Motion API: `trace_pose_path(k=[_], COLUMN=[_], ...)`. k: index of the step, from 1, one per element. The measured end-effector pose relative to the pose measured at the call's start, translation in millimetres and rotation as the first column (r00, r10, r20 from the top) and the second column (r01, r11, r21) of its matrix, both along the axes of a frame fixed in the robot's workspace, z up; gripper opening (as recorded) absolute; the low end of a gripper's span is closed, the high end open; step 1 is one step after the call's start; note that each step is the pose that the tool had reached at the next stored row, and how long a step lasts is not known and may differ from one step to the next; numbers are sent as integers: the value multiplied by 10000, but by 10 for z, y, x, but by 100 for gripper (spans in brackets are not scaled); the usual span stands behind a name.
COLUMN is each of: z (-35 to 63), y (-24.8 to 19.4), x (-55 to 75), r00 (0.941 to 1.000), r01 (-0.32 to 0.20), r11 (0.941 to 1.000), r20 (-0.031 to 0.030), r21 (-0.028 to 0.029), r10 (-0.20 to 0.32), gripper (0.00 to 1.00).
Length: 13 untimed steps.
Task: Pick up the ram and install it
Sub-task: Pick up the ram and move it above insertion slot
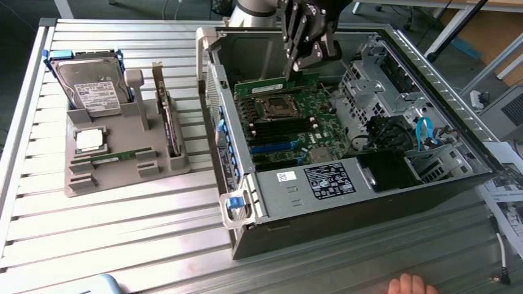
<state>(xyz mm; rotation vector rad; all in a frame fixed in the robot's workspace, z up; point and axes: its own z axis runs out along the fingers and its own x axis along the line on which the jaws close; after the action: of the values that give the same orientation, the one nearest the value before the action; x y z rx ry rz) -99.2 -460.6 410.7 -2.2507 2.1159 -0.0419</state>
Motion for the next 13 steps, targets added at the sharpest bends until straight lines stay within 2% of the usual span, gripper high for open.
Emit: trace_pose_path(k=[7, 13], z=[0, 0], y=[0, 1], x=[114, 122], r00=[10000, 10000], r01=[-1, -1], r11=[10000, 10000], r20=[47, 62], r21=[0, 0], r10=[1, 1], gripper=[12, 12])
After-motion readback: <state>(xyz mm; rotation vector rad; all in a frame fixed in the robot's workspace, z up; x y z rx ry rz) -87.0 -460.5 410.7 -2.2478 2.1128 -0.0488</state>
